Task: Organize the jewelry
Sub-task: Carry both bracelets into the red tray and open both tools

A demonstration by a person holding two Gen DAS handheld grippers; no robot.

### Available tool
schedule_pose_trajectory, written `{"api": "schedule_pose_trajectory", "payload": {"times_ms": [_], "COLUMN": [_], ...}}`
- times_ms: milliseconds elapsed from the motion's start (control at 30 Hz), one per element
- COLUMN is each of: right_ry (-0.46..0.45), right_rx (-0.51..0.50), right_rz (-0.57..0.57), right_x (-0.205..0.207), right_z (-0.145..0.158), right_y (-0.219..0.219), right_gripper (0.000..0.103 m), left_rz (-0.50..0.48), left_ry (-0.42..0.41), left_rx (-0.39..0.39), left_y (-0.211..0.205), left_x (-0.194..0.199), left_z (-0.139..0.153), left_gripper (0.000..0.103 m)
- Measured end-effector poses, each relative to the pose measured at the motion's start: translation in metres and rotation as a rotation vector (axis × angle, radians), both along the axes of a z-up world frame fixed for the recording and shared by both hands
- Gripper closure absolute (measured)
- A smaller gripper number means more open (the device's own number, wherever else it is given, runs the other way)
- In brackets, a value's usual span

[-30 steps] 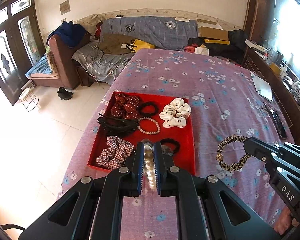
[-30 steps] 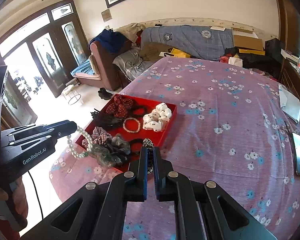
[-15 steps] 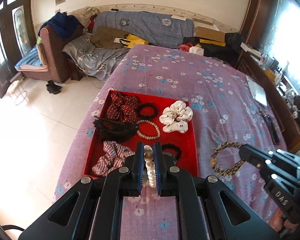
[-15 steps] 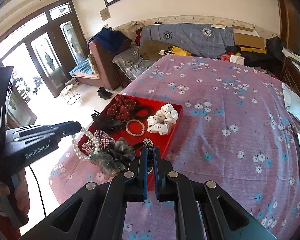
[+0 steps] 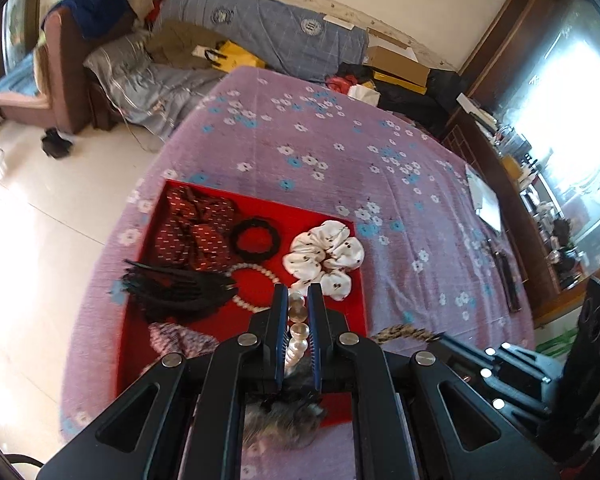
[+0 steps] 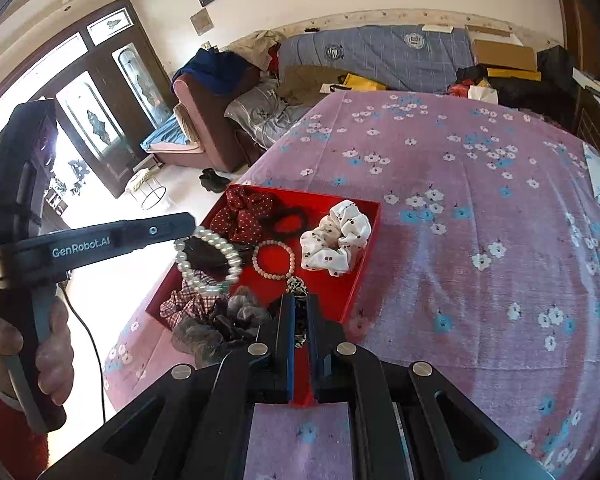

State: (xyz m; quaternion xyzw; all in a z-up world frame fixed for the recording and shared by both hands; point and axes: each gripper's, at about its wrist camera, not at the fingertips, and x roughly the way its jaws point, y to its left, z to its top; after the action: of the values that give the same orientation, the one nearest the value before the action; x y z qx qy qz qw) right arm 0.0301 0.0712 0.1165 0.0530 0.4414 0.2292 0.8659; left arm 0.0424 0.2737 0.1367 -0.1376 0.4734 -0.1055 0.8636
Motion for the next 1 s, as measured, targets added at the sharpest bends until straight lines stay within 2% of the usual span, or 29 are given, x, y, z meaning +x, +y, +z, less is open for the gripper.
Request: {"api": "schedule_pose_trajectory", "payload": {"times_ms": [133, 400, 800, 900, 1000], "right_ry": [0.019, 0.037, 0.084, 0.08, 0.084], "right_rx": [-0.005, -0.037, -0.157, -0.194, -0.206], "right_rz": [-0.001, 0.021, 0.013, 0.008, 0.01], "right_x": [0.011, 0.032, 0.068, 0.074, 0.078], "right_z": [-0.009, -0.024, -0.065, -0.07, -0.074], "right_y": [0.007, 0.027, 0.045, 0.046, 0.045], "right_gripper": [0.097, 0.097, 0.097, 0.097, 0.096], "left_rz": [0.008, 0.059, 0.065, 0.067, 0.058], "left_ry": [0.042, 0.123, 0.116, 0.113, 0.111], "left_rx": [-0.021, 0.093, 0.315, 0.343, 0.334], "left_y": [0.002, 0.012, 0.011, 0.007, 0.005], "left_x": [0.019, 0.031, 0.03, 0.031, 0.031], "left_z": [-0.021, -0.061, -0.079, -0.079, -0.078], "left_gripper": [0.094, 0.094, 0.094, 0.094, 0.094]}}
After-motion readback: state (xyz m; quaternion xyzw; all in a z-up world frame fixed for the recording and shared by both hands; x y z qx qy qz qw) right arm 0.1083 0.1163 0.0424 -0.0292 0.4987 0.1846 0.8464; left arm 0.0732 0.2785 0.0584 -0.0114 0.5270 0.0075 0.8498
